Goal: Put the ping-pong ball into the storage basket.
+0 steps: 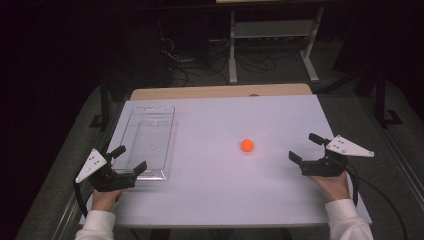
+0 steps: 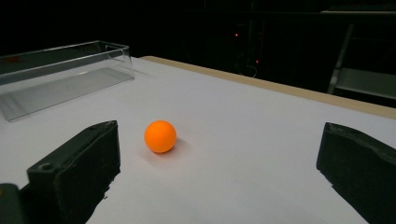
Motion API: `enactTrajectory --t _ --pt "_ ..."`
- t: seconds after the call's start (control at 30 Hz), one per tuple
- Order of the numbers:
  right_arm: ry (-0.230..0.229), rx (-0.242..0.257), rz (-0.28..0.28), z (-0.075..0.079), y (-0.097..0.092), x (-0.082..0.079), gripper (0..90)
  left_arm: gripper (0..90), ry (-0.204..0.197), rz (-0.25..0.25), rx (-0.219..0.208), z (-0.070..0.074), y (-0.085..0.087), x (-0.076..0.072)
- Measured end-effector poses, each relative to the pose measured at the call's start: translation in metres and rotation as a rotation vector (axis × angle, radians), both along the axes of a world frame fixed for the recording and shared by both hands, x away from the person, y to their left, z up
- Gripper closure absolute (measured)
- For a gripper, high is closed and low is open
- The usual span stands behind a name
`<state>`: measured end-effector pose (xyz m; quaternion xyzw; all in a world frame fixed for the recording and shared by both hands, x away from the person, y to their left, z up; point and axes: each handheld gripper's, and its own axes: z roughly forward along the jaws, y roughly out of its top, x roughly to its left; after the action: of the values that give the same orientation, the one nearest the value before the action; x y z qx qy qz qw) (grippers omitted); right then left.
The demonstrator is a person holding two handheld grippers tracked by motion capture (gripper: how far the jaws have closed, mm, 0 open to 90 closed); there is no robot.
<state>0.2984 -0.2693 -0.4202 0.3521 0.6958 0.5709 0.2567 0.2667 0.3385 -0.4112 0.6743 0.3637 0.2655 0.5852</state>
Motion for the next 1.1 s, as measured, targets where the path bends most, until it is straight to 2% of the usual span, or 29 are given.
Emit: enactTrajectory --t 0.3,0.57,0.67,1.1 --pt "0.0 -0.009 -0.005 0.0 0.001 -0.001 0.0 0.0 -0.006 0.008 0.0 0.003 -0.002 -0.005" --pt "-0.001 -0.01 -0.004 -0.001 0.002 -0.002 0.0 0.0 -0.028 0.012 0.01 0.012 -0.007 -0.004" --pt "0.002 0.002 -0.004 -0.001 0.002 -0.002 0.0 0.0 -0.03 0.008 0.013 0.013 -0.008 -0.004" --pt "0.008 -0.007 -0.003 -0.001 0.003 -0.002 0.0 0.0 -0.022 -0.021 0.04 0.021 -0.013 0.0"
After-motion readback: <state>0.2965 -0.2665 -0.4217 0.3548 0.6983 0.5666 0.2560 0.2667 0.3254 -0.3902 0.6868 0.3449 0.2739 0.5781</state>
